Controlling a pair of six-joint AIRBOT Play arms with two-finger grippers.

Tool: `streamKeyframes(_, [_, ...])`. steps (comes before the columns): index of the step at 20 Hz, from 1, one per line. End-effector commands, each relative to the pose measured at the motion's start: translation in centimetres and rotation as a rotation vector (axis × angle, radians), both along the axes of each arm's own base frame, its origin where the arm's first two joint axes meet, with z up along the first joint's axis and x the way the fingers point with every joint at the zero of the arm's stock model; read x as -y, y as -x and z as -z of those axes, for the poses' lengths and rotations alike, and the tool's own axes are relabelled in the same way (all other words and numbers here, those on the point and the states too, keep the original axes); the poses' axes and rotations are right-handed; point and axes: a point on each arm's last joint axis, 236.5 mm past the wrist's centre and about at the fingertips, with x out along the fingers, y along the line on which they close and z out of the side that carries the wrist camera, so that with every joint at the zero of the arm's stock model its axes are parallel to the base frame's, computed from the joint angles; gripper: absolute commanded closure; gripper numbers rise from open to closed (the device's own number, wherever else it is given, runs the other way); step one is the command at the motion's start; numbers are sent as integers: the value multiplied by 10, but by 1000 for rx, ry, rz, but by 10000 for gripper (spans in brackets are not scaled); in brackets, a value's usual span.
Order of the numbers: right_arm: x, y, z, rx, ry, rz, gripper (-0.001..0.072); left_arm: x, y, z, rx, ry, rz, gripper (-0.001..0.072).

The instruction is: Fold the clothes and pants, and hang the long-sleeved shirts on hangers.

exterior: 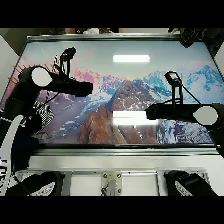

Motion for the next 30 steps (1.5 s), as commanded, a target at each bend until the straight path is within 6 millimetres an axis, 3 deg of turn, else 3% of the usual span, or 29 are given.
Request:
streamKeyframes(1, [0,0,0,0,0,0,696,0,0,0,1,0,1,691])
streamKeyframes(18, [0,0,0,1,-1,0,696,0,-7,-3,28,5,-11,691])
streamKeyframes(22, [0,0,0,0,0,0,696,-29,-18,-2,23,-3,-77,691])
streamKeyframes(26, [0,0,0,0,0,0,696,-96,-31,-2,9,-44,-169,688])
streamKeyframes(27, [0,0,0,0,0,0,696,-121,-27,2,-13,-75,-169,382])
streamKeyframes(28, [0,0,0,0,0,0,696,-148,-23,8,-47,-94,-201,-13])
streamKeyframes(30, [0,0,0,0,0,0,696,-213,-9,27,-126,-185,-318,-2])
